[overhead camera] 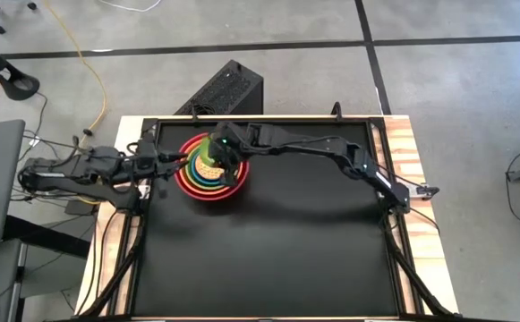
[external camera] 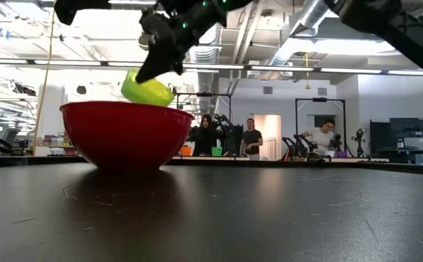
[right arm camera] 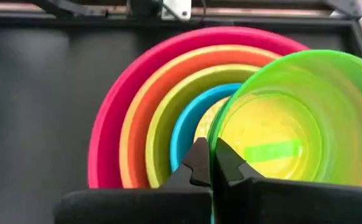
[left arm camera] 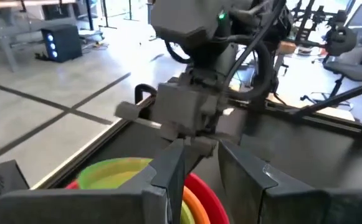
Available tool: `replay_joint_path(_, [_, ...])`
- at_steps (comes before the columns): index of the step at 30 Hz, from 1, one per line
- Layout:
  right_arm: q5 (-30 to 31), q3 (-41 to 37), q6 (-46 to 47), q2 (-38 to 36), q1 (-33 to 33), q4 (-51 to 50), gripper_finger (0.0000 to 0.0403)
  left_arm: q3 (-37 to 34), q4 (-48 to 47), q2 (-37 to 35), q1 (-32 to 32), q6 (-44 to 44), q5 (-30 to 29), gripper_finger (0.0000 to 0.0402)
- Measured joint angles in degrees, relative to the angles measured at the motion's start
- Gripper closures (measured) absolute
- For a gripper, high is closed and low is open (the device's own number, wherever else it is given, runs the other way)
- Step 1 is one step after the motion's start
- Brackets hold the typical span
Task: Nest bowls inside each other
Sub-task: Stack the green bowl on top of the orange and blue bowl
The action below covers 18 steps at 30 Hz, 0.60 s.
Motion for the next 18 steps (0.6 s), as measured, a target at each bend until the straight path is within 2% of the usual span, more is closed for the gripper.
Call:
replay_joint_path(6, [-0.12, 0.04, -2.84, 3.04, -0.78, 5.35, 0.0403, -0.13, 0.69, 0.83, 0.00, -2.62, -0.51, 0.0315])
replay_joint_path(18, [0.42, -0.07, -7.53, 6.69, -0.75, 5.93, 0.0403, -0.18, 0.37, 2.53, 0.00, -8.32, -3.11, 0.0315])
